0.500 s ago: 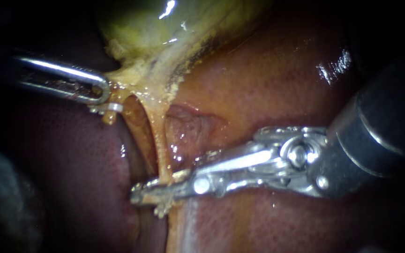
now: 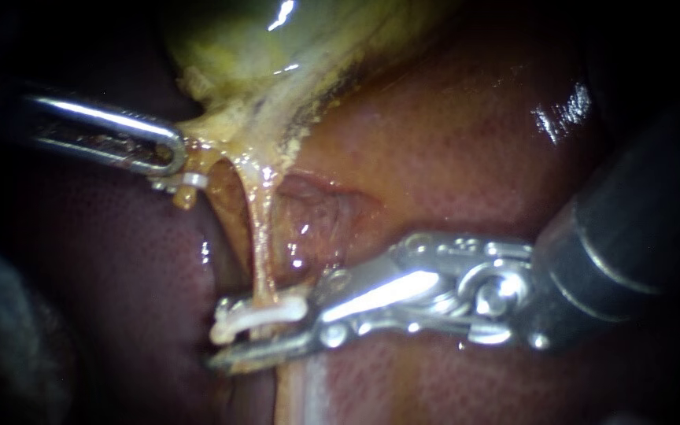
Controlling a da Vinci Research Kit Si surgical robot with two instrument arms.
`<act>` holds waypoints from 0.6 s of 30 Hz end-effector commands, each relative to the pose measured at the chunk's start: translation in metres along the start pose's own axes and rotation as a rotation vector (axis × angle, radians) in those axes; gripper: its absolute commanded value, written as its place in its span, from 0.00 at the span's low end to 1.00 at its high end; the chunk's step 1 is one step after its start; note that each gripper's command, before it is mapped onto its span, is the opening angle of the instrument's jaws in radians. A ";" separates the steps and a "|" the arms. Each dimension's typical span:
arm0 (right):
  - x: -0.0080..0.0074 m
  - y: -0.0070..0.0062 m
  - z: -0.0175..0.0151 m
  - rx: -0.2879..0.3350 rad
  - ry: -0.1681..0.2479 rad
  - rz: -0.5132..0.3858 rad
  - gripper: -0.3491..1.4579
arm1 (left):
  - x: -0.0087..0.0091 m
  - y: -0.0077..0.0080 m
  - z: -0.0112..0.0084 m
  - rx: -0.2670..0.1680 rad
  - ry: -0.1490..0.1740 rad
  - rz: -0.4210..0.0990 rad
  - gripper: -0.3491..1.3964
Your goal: Going back first clip right tube
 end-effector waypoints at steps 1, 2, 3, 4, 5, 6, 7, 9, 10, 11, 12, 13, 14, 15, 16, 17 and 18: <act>-0.0001 0.0004 0.0000 -0.018 0.010 -0.015 0.45 | 0.0000 0.0000 0.0000 0.000 0.000 0.000 0.00; -0.0001 0.0008 -0.0001 -0.031 0.017 -0.020 0.45 | 0.0000 0.0000 0.0000 0.000 0.000 0.000 0.00; -0.0001 0.0012 -0.0003 -0.041 0.026 -0.036 0.46 | 0.0000 0.0000 0.0000 0.000 0.000 0.000 0.00; -0.0001 0.0016 -0.0005 -0.057 0.029 -0.058 0.46 | 0.0000 0.0000 0.0000 0.000 0.000 0.000 0.00; -0.0002 0.0019 -0.0006 -0.068 0.028 -0.068 0.47 | 0.0000 0.0000 0.0000 0.000 0.000 0.000 0.00; -0.0002 0.0022 -0.0008 -0.076 0.025 -0.085 0.47 | 0.0000 0.0000 0.0000 0.000 0.000 0.000 0.00; -0.0002 0.0024 -0.0010 -0.084 0.019 -0.101 0.47 | 0.0000 0.0000 0.0000 0.000 0.000 0.000 0.00; -0.0004 0.0028 -0.0015 -0.091 0.006 -0.131 0.47 | 0.0000 0.0000 -0.0001 0.000 0.000 0.000 0.00; -0.0005 0.0027 -0.0018 -0.094 0.004 -0.161 0.47 | 0.0000 0.0000 -0.0001 -0.001 -0.001 0.000 0.00; -0.0006 0.0027 -0.0020 -0.095 0.004 -0.180 0.47 | 0.0000 0.0000 -0.0001 -0.001 -0.001 0.000 0.00; -0.0007 0.0025 -0.0023 -0.096 0.005 -0.192 0.47 | 0.0000 0.0000 -0.0001 -0.001 -0.001 0.000 0.00; -0.0009 0.0022 -0.0026 -0.093 0.003 -0.216 0.47 | 0.0000 0.0000 -0.0001 -0.001 -0.001 0.000 0.00; -0.0009 0.0020 -0.0030 -0.091 0.002 -0.234 0.47 | 0.0000 -0.0001 -0.0001 -0.001 -0.001 0.000 0.00; -0.0010 0.0018 -0.0033 -0.088 0.002 -0.252 0.47 | 0.0000 -0.0001 -0.0001 -0.001 -0.001 0.000 0.00; -0.0011 0.0015 -0.0038 -0.091 0.003 -0.264 0.47 | -0.0001 -0.0001 -0.0001 -0.001 -0.001 0.001 0.00; -0.0011 0.0012 -0.0045 -0.093 0.005 -0.281 0.47 | -0.0001 -0.0001 -0.0002 -0.001 -0.001 0.001 0.00; -0.0010 0.0010 -0.0051 -0.096 0.007 -0.291 0.47 | -0.0001 -0.0001 -0.0002 -0.001 -0.001 0.001 0.00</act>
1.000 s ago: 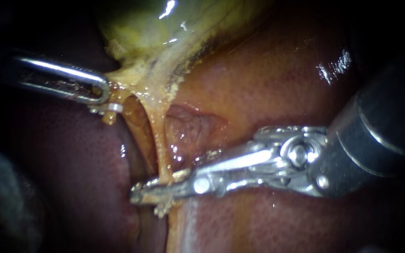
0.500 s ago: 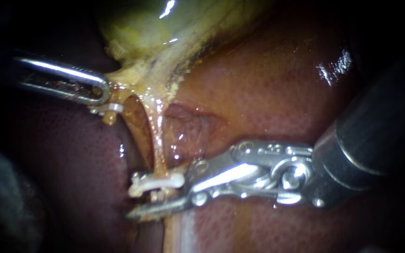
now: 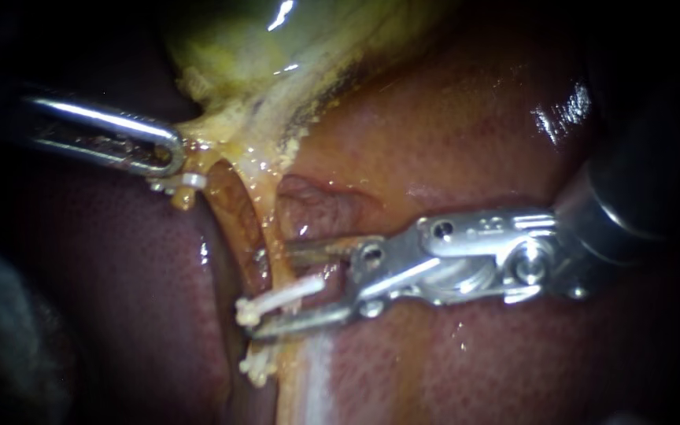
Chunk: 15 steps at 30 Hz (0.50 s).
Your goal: Going back first clip right tube
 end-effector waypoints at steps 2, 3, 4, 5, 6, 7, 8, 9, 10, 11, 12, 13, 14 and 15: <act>0.0005 -0.0002 -0.0017 -0.011 0.006 -0.015 0.47 | 0.0000 0.0000 -0.0001 -0.002 0.000 0.001 0.00; 0.0007 -0.0002 -0.0025 -0.018 0.009 -0.023 0.47 | 0.0000 -0.0001 -0.0001 -0.002 0.000 0.001 0.00; 0.0008 -0.0003 -0.0032 -0.024 0.011 -0.031 0.47 | 0.0000 -0.0001 -0.0001 -0.002 0.000 0.001 0.00; 0.0009 -0.0004 -0.0041 -0.032 0.014 -0.043 0.47 | 0.0000 -0.0001 -0.0001 -0.002 -0.001 0.001 0.00; 0.0010 -0.0004 -0.0048 -0.037 0.015 -0.051 0.47 | 0.0000 -0.0002 -0.0001 -0.002 -0.001 0.001 0.00; 0.0010 -0.0004 -0.0054 -0.043 0.017 -0.060 0.47 | 0.0000 -0.0002 -0.0001 -0.002 -0.001 0.001 0.00; 0.0010 -0.0005 -0.0063 -0.050 0.019 -0.068 0.47 | 0.0000 -0.0002 -0.0001 -0.002 -0.001 0.001 0.00; 0.0009 -0.0006 -0.0068 -0.054 0.020 -0.077 0.47 | 0.0000 -0.0002 -0.0001 -0.002 -0.001 0.001 0.00; 0.0008 -0.0006 -0.0074 -0.058 0.021 -0.081 0.47 | 0.0000 -0.0002 -0.0001 -0.002 -0.001 0.001 0.00; 0.0008 -0.0007 -0.0079 -0.061 0.022 -0.091 0.47 | 0.0000 -0.0002 -0.0001 -0.002 -0.001 0.001 0.00; 0.0007 -0.0007 -0.0087 -0.063 0.022 -0.095 0.47 | 0.0000 -0.0002 -0.0002 -0.002 -0.001 0.001 0.00; 0.0006 -0.0007 -0.0092 -0.065 0.023 -0.106 0.47 | 0.0000 -0.0002 -0.0002 -0.002 -0.001 0.001 0.00; 0.0006 -0.0006 -0.0098 -0.068 0.021 -0.111 0.47 | 0.0000 -0.0002 -0.0002 -0.002 -0.001 0.001 0.00; 0.0005 -0.0006 -0.0105 -0.068 0.021 -0.121 0.47 | 0.0000 -0.0002 -0.0002 -0.002 -0.001 0.001 0.00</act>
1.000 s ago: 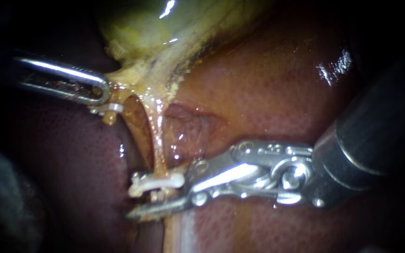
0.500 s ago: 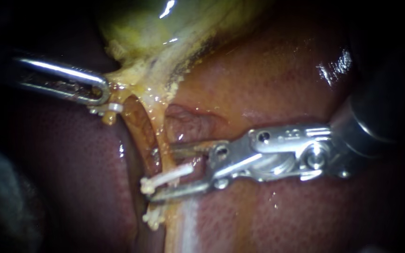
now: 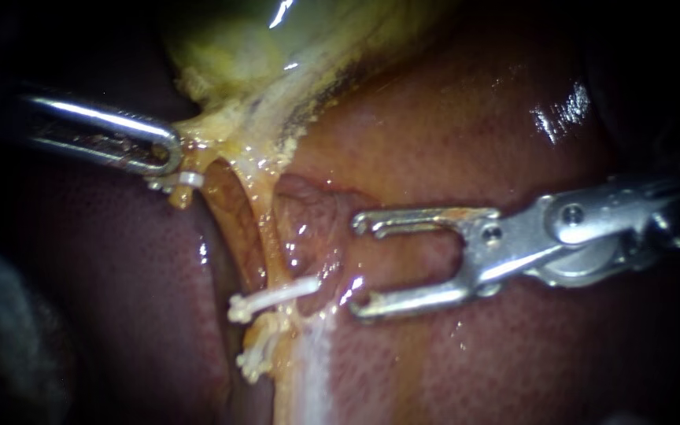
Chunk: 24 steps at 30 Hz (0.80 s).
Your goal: Going back first clip right tube
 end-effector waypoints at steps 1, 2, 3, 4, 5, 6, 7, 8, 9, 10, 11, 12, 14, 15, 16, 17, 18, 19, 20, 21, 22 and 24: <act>0.0000 0.0001 -0.0005 0.001 -0.002 -0.006 0.47 | 0.0000 0.0000 0.0000 0.000 0.000 0.000 0.00; -0.0001 0.0002 -0.0011 -0.001 -0.005 -0.011 0.47 | 0.0000 0.0000 0.0000 -0.001 0.000 0.000 0.00; -0.0002 0.0003 -0.0014 0.000 -0.007 -0.017 0.47 | 0.0000 0.0000 0.0000 0.000 0.000 0.000 0.00; -0.0002 0.0004 -0.0018 0.000 -0.013 -0.023 0.47 | 0.0000 0.0000 0.0000 0.000 0.000 0.000 0.00; -0.0003 0.0005 -0.0021 -0.004 -0.015 -0.023 0.47 | 0.0000 0.0000 0.0000 0.000 0.000 0.000 0.00; -0.0004 0.0006 -0.0025 -0.004 -0.021 -0.029 0.47 | -0.0001 0.0000 0.0000 0.000 0.000 0.001 0.00; -0.0004 0.0007 -0.0028 -0.004 -0.023 -0.034 0.47 | -0.0001 0.0000 0.0001 0.000 0.000 0.001 0.00; -0.0004 0.0008 -0.0031 -0.005 -0.023 -0.039 0.47 | -0.0001 -0.0001 0.0001 0.001 0.001 0.001 0.00; -0.0003 0.0009 -0.0033 -0.005 -0.025 -0.039 0.47 | -0.0002 -0.0001 0.0003 0.002 0.001 0.001 0.00; -0.0003 0.0009 -0.0034 -0.005 -0.025 -0.038 0.47 | -0.0003 -0.0003 0.0006 0.003 0.002 0.002 0.00; -0.0004 0.0010 -0.0035 -0.005 -0.025 -0.044 0.47 | -0.0005 -0.0004 0.0009 0.005 0.003 0.004 0.00; -0.0004 0.0009 -0.0036 -0.005 -0.025 -0.044 0.47 | -0.0007 -0.0006 0.0012 0.007 0.004 0.005 0.00; -0.0004 0.0009 -0.0037 -0.004 -0.025 -0.050 0.47 | -0.0010 -0.0011 0.0021 0.005 0.006 0.008 0.00; -0.0005 0.0009 -0.0037 -0.004 -0.025 -0.051 0.47 | -0.0011 -0.0014 0.0024 0.005 0.005 0.009 0.00; -0.0005 0.0009 -0.0037 -0.004 -0.025 -0.051 0.47 | -0.0012 -0.0017 0.0029 0.004 0.004 0.011 0.00; -0.0005 0.0009 -0.0037 -0.003 -0.025 -0.051 0.47 | -0.0013 -0.0020 0.0035 0.003 0.002 0.012 0.00; -0.0005 0.0009 -0.0038 -0.003 -0.025 -0.051 0.47 | -0.0014 -0.0023 0.0040 0.002 0.002 0.014 0.00; -0.0005 0.0009 -0.0038 -0.003 -0.025 -0.051 0.47 | -0.0015 -0.0025 0.0045 0.002 -0.003 0.015 0.00; -0.0005 0.0008 -0.0038 -0.003 -0.025 -0.051 0.47 | -0.0016 -0.0028 0.0052 0.001 -0.004 0.017 0.00; -0.0005 0.0008 -0.0038 -0.003 -0.025 -0.051 0.47 | -0.0017 -0.0029 0.0057 0.002 -0.007 0.018 0.00; -0.0005 0.0008 -0.0039 -0.002 -0.025 -0.051 0.47 | -0.0018 -0.0031 0.0063 0.002 -0.011 0.019 0.00; -0.0006 0.0007 -0.0039 -0.002 -0.025 -0.052 0.47 | -0.0022 -0.0035 0.0074 -0.003 -0.016 0.029 0.00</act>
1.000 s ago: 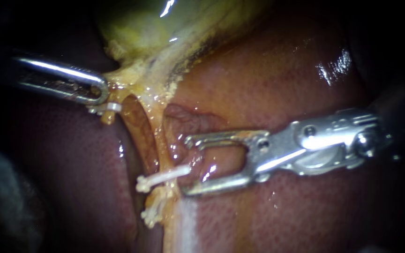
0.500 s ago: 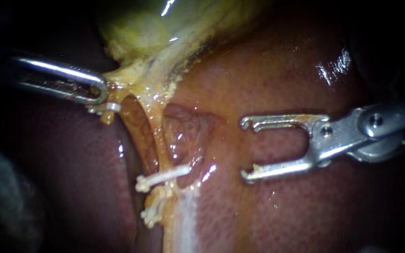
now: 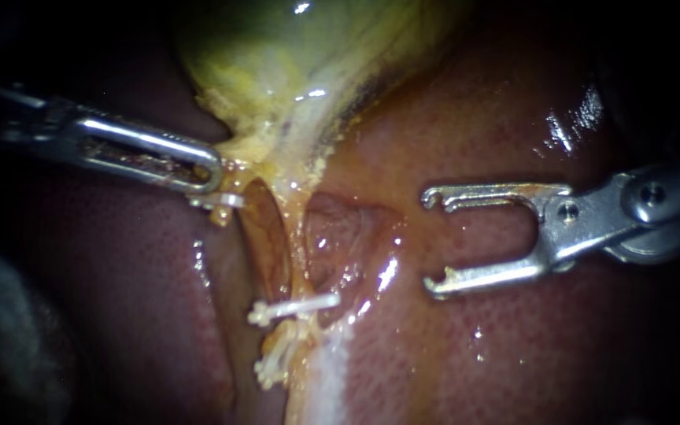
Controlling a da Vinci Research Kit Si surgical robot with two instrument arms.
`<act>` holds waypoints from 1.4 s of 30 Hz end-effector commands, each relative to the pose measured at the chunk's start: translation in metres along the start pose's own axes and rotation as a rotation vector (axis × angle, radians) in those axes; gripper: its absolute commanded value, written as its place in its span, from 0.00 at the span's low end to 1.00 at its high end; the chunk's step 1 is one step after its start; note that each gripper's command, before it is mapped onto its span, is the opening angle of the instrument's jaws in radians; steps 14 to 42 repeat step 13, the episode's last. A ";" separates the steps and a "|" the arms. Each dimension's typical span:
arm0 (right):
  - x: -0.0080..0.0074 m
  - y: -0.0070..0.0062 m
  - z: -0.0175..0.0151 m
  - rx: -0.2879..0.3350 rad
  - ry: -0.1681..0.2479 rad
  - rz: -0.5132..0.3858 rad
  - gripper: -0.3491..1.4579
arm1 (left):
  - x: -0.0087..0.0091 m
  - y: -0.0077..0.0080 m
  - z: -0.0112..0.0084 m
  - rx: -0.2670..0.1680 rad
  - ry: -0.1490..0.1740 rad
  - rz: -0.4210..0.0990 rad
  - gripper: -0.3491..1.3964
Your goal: Going back first clip right tube
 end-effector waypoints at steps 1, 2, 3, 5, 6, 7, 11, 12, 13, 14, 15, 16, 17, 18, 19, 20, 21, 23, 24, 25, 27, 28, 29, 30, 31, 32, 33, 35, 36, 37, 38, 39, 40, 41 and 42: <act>-0.0001 -0.0001 0.0000 0.000 0.000 0.000 0.47 | -0.0002 -0.0002 0.0004 0.001 -0.005 -0.003 0.00; -0.0001 -0.0001 -0.0001 0.000 0.000 0.000 0.47 | -0.0005 -0.0003 0.0007 0.001 -0.009 -0.001 0.00; -0.0001 -0.0001 -0.0001 0.001 0.000 -0.001 0.47 | -0.0007 -0.0004 0.0009 0.000 -0.010 0.001 0.00; -0.0002 -0.0002 -0.0001 0.001 0.000 -0.001 0.47 | -0.0009 -0.0005 0.0010 0.000 -0.011 -0.004 0.00; -0.0002 -0.0002 -0.0001 0.001 0.000 -0.002 0.47 | -0.0008 -0.0006 0.0009 -0.001 -0.011 -0.004 0.00; -0.0002 -0.0002 -0.0001 0.001 0.000 -0.002 0.47 | -0.0007 -0.0006 0.0008 -0.002 -0.012 -0.004 0.00; -0.0002 -0.0002 -0.0001 0.001 0.000 -0.002 0.47 | -0.0003 -0.0006 0.0004 -0.006 -0.014 -0.005 0.00; -0.0002 -0.0002 -0.0001 0.001 0.000 -0.002 0.47 | -0.0003 -0.0006 0.0003 -0.007 -0.015 -0.006 0.00; -0.0002 -0.0002 -0.0001 0.001 0.000 -0.002 0.47 | -0.0003 -0.0006 0.0002 -0.007 -0.015 -0.006 0.00; -0.0002 -0.0002 -0.0001 0.001 0.000 -0.002 0.47 | -0.0003 -0.0006 0.0002 -0.007 -0.015 -0.006 0.00; -0.0002 -0.0002 -0.0001 0.001 0.000 -0.002 0.47 | -0.0003 -0.0006 0.0002 -0.007 -0.015 -0.006 0.00; -0.0002 -0.0002 -0.0001 0.001 0.000 -0.002 0.47 | -0.0003 -0.0006 0.0002 -0.007 -0.015 -0.006 0.00; -0.0002 -0.0002 -0.0001 0.001 0.000 -0.002 0.47 | -0.0003 -0.0006 0.0002 -0.007 -0.015 -0.006 0.00; -0.0002 -0.0002 -0.0001 0.001 0.000 -0.002 0.47 | -0.0003 -0.0006 0.0002 -0.007 -0.015 -0.006 0.00; -0.0002 -0.0002 -0.0001 0.001 0.000 -0.002 0.47 | -0.0003 -0.0006 0.0002 -0.007 -0.015 -0.006 0.00; -0.0002 -0.0002 -0.0001 0.001 0.000 -0.002 0.47 | -0.0003 -0.0006 0.0002 -0.007 -0.015 -0.006 0.00; -0.0002 -0.0002 -0.0001 0.001 0.000 -0.002 0.47 | -0.0003 -0.0006 0.0002 -0.007 -0.015 -0.006 0.00; -0.0002 -0.0002 -0.0001 0.001 0.000 -0.002 0.47 | -0.0003 -0.0006 0.0002 -0.007 -0.015 -0.006 0.00; -0.0002 -0.0002 -0.0001 0.001 0.000 -0.002 0.47 | -0.0003 -0.0006 0.0002 -0.007 -0.015 -0.006 0.00; -0.0002 -0.0002 -0.0001 0.001 0.000 -0.002 0.47 | -0.0003 -0.0006 0.0002 -0.007 -0.015 -0.006 0.00; -0.0002 -0.0002 -0.0001 0.001 0.000 -0.002 0.47 | -0.0003 -0.0006 0.0002 -0.007 -0.015 -0.006 0.00; -0.0002 -0.0002 -0.0001 0.001 0.000 -0.002 0.47 | -0.0003 -0.0006 0.0002 -0.007 -0.015 -0.006 0.00; -0.0002 -0.0002 -0.0001 0.001 0.000 -0.002 0.47 | -0.0003 -0.0006 0.0002 -0.007 -0.015 -0.006 0.00; -0.0002 -0.0002 -0.0001 0.001 0.000 -0.002 0.47 | -0.0003 -0.0006 0.0002 -0.007 -0.015 -0.006 0.00; -0.0002 -0.0002 -0.0001 0.001 0.000 -0.002 0.47 | -0.0003 -0.0006 0.0002 -0.007 -0.015 -0.006 0.00; -0.0002 -0.0002 -0.0001 0.001 0.000 -0.002 0.47 | -0.0003 -0.0006 0.0002 -0.007 -0.015 -0.006 0.00; -0.0002 -0.0002 -0.0001 0.001 0.000 -0.002 0.47 | -0.0003 -0.0006 0.0002 -0.007 -0.015 -0.006 0.00; -0.0002 -0.0002 -0.0001 0.001 0.000 -0.002 0.47 | -0.0003 -0.0006 0.0002 -0.007 -0.015 -0.006 0.00; -0.0002 -0.0002 -0.0001 0.001 0.000 -0.002 0.47 | -0.0003 -0.0006 0.0002 -0.007 -0.015 -0.006 0.00; -0.0002 -0.0002 -0.0001 0.001 0.000 -0.002 0.47 | -0.0003 -0.0006 0.0002 -0.007 -0.015 -0.006 0.00; -0.0002 -0.0002 -0.0001 0.001 0.000 -0.002 0.47 | -0.0003 -0.0006 0.0002 -0.007 -0.015 -0.006 0.00; -0.0002 -0.0002 -0.0001 0.001 0.000 -0.002 0.47 | -0.0003 -0.0006 0.0002 -0.007 -0.015 -0.006 0.00; -0.0002 -0.0002 -0.0001 0.001 0.000 -0.002 0.47 | -0.0003 -0.0006 0.0002 -0.007 -0.015 -0.006 0.00; -0.0002 -0.0002 -0.0001 0.001 0.000 -0.002 0.47 | -0.0003 -0.0006 0.0002 -0.007 -0.015 -0.006 0.00; -0.0002 -0.0002 -0.0001 0.001 0.000 -0.002 0.47 | -0.0003 -0.0006 0.0002 -0.007 -0.015 -0.006 0.00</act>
